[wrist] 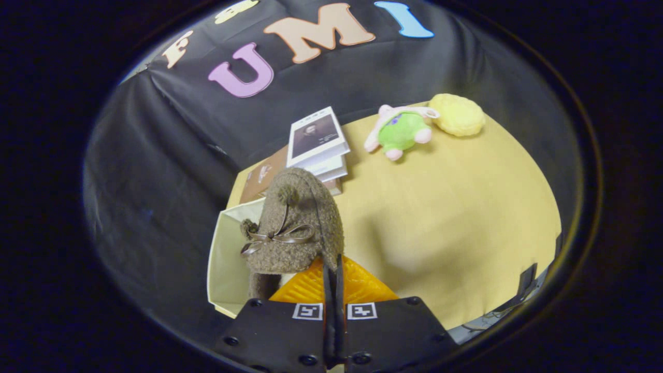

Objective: Open the storage box then place both shoes into the box .Put the left shoe in first, then the right shoe, with the right side of both shoes facing outward in a uniform manner.

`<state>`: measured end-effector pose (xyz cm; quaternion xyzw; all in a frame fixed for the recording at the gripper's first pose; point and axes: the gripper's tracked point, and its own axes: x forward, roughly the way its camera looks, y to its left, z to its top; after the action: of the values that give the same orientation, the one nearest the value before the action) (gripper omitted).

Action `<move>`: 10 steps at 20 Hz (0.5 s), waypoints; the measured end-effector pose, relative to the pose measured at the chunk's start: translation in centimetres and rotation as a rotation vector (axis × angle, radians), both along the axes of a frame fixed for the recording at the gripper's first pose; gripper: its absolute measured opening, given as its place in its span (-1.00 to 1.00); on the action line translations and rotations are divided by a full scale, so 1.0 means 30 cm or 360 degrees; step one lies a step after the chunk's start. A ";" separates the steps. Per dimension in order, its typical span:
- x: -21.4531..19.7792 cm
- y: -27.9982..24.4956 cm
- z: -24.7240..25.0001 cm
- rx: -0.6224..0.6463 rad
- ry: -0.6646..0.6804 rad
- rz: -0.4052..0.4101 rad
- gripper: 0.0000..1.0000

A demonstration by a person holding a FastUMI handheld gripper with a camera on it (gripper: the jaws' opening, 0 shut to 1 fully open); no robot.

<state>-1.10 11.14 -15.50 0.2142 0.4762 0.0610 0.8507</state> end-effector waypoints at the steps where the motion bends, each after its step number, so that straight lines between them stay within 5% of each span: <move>1: 0.005 0.031 0.015 0.0013 -0.0012 0.0011 -0.93; 10: 0.029 0.270 0.023 0.0093 -0.0015 0.0096 -0.93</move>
<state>-0.25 19.25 -14.80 0.2243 0.4765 0.1015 0.8440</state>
